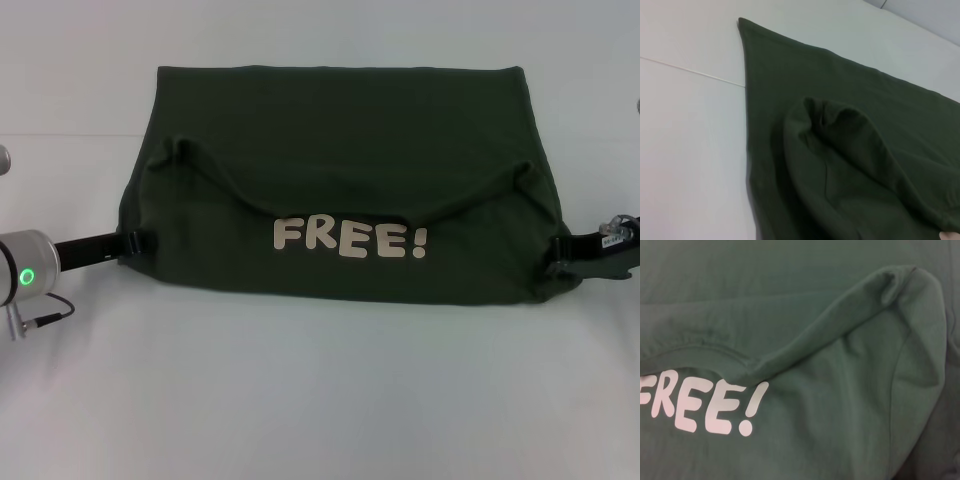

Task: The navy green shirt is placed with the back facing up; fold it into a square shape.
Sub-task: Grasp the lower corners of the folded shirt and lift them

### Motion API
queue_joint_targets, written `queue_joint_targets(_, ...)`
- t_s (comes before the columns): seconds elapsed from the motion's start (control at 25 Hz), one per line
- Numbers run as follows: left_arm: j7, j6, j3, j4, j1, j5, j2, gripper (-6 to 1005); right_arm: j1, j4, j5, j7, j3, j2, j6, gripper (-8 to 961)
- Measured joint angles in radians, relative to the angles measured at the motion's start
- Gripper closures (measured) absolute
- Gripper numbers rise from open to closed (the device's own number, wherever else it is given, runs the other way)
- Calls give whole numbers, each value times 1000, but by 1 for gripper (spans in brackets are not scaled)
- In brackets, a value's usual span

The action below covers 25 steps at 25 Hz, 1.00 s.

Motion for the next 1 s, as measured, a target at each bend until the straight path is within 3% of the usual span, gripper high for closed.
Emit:
queue_joint_targets(0.16,-3,7,0,1,-2,2,3,959,-2,0,1,-3,7,-7,-10,888)
queue_joint_targets(0.36,-19,63,-1,14,2,7,16,959,-11,-1,9,-16,13,-26,-40,914)
queue_joint_targets(0.52,-62,176,-4,45,14,51,33,959,-29,-16,39,-82,27,-41,-143,916)
queue_joint_targets(0.8,-188,399,-22,166,80,154,47,958,-96,-88,50,-193,31,-36,-363,915)
queue_joint_targets(1.0,-203,586,-139,186,103,248,60,958,-138,-94,56,-290,30,-33,-487,914)
